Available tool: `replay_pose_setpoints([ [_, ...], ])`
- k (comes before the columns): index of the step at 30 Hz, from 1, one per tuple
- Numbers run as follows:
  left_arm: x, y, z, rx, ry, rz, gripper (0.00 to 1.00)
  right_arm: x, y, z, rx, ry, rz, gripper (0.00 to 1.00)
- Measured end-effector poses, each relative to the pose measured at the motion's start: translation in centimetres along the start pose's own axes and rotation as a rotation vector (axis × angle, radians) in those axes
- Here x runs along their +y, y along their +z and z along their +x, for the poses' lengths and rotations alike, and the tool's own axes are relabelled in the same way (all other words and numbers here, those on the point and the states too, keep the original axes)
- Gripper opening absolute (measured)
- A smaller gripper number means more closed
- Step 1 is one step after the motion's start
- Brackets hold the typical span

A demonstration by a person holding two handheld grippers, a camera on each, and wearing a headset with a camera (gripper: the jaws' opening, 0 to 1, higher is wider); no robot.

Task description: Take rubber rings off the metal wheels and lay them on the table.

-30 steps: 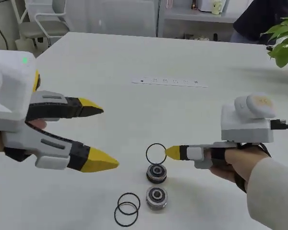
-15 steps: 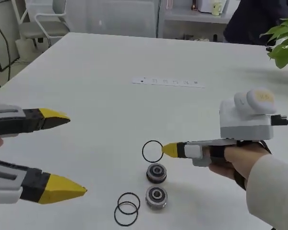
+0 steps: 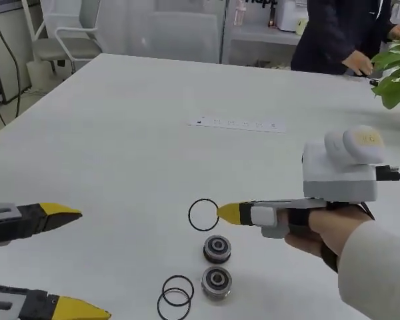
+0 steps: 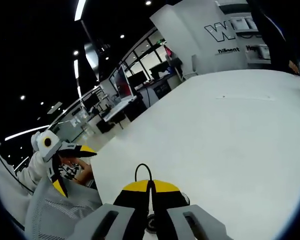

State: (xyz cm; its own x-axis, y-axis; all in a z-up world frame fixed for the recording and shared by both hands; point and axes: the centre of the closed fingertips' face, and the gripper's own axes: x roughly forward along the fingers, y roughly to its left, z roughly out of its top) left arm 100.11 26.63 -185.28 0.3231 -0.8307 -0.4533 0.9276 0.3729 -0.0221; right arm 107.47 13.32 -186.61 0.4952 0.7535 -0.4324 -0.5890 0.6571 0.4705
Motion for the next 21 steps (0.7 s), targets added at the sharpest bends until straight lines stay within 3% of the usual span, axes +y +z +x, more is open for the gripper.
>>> replay_pose_setpoints([
  [16, -0.5, -0.8, 0.6, -0.009, 0.016, -0.066, 0.81, 3.5, -1.0, 0.9, 0.048, 0.074, -0.075, 0.00],
  [21, -0.5, -1.0, 0.6, -0.006, 0.017, -0.078, 0.81, 3.7, -1.7, 1.5, 0.079, 0.090, -0.091, 0.00],
])
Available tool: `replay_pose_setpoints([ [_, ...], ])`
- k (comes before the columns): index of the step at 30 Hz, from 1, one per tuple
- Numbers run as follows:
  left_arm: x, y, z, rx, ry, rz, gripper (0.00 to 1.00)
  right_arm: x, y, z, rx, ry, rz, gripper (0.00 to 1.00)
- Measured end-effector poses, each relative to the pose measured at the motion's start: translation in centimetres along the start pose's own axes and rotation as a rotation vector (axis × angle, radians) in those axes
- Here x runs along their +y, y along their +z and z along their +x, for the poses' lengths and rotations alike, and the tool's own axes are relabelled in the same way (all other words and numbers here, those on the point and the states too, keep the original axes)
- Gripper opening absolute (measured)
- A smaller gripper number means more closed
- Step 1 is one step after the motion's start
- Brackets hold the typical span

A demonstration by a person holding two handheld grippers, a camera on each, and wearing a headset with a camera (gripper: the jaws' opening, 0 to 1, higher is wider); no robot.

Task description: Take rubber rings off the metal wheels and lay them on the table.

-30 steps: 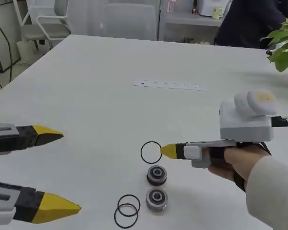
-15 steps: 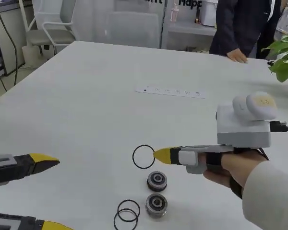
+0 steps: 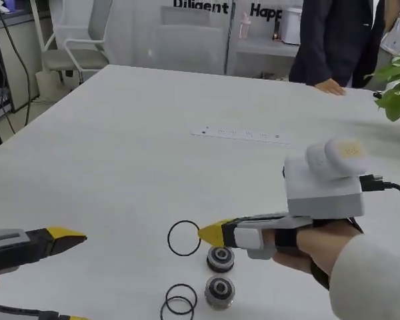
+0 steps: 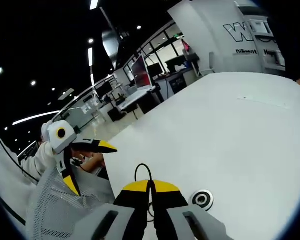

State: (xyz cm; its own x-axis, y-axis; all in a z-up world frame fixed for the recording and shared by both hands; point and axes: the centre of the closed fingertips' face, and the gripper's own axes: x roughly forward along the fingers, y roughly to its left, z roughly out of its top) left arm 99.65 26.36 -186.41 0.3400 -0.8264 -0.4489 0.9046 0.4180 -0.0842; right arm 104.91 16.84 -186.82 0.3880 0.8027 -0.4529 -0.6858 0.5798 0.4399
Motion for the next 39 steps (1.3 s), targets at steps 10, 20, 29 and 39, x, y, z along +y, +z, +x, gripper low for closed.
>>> replay_pose_setpoints([
  [10, 0.2, -0.5, 0.1, 0.008, 0.010, -0.040, 0.81, 1.3, -2.4, 1.6, 0.096, 0.040, -0.036, 0.00],
  [20, 0.3, -0.7, 0.0, 0.004, 0.016, -0.060, 0.81, 2.0, -4.8, 2.7, 0.179, 0.059, -0.061, 0.00],
  [29, 0.2, -0.9, 0.0, 0.010, 0.011, -0.064, 0.80, 1.2, -6.5, 3.2, 0.230, 0.026, -0.093, 0.00],
  [39, 0.2, -1.0, 0.0, 0.011, 0.014, -0.069, 0.79, 0.3, -7.5, 3.4, 0.257, -0.009, -0.117, 0.00],
])
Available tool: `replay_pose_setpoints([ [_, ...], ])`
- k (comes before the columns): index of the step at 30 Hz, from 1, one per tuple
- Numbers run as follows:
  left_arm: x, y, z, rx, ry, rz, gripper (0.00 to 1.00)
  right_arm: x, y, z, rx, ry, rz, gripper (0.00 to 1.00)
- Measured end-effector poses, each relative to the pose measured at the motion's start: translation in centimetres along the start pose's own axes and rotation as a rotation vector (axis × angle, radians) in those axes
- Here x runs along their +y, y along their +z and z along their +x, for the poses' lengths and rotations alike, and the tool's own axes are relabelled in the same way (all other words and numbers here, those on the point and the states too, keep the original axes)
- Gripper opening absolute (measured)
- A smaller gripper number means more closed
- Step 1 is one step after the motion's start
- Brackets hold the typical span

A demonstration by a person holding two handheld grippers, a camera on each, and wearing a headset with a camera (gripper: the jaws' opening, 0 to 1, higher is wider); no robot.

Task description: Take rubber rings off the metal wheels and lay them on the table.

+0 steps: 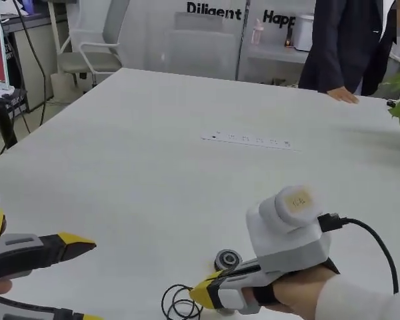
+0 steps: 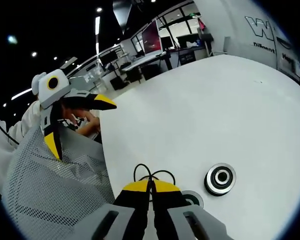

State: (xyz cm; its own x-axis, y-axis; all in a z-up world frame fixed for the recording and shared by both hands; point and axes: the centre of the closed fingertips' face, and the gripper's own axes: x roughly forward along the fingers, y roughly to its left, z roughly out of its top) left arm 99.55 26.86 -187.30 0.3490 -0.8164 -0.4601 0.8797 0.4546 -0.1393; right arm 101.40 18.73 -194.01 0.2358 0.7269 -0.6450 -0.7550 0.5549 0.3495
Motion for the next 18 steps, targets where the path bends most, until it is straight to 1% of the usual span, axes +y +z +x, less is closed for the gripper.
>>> replay_pose_setpoints([
  [4, -0.1, 0.1, 0.1, -0.004, 0.001, -0.001, 0.79, -0.1, -0.4, 0.3, 0.008, -0.006, 0.000, 0.00],
  [6, -0.1, 0.1, 0.1, -0.003, 0.002, -0.004, 0.78, -0.1, -0.6, 0.5, 0.020, -0.009, -0.009, 0.00],
  [18, 0.2, 0.0, 0.1, -0.002, 0.002, -0.007, 0.78, -0.5, -1.3, 0.9, 0.047, -0.026, -0.034, 0.00],
])
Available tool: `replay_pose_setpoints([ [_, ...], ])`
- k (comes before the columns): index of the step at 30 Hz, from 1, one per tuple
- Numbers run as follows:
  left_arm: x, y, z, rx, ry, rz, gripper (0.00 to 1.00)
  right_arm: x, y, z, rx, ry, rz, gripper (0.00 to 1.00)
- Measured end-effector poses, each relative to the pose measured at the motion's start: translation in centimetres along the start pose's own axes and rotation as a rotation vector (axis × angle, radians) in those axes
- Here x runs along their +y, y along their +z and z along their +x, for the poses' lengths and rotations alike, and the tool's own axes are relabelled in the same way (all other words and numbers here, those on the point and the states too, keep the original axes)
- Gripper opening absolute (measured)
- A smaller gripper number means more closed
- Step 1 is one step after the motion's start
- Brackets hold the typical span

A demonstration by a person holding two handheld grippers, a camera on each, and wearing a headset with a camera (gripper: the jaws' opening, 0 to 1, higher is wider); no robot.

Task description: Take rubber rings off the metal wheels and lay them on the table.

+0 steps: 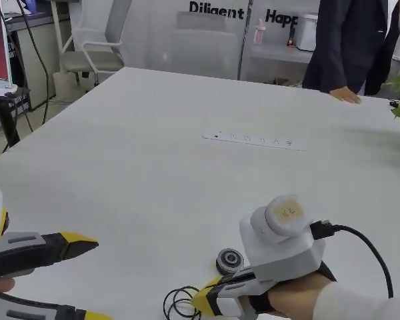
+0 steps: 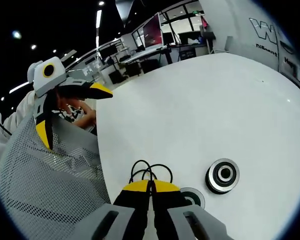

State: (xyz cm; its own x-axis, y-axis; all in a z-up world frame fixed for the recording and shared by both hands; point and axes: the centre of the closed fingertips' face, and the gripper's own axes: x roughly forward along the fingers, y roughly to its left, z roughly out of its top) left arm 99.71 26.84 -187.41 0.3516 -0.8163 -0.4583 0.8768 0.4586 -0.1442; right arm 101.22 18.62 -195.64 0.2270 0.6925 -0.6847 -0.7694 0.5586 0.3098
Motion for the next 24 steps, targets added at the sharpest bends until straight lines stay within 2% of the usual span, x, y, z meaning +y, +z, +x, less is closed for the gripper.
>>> replay_pose_setpoints([
  [14, 0.10, -0.01, -0.05, -0.001, 0.005, -0.006, 0.78, 0.50, -0.39, 0.70, 0.024, 0.003, -0.061, 0.00],
  [24, 0.15, 0.07, -0.13, -0.005, 0.010, -0.009, 0.77, 0.58, -0.44, 0.75, 0.026, 0.007, -0.066, 0.00],
])
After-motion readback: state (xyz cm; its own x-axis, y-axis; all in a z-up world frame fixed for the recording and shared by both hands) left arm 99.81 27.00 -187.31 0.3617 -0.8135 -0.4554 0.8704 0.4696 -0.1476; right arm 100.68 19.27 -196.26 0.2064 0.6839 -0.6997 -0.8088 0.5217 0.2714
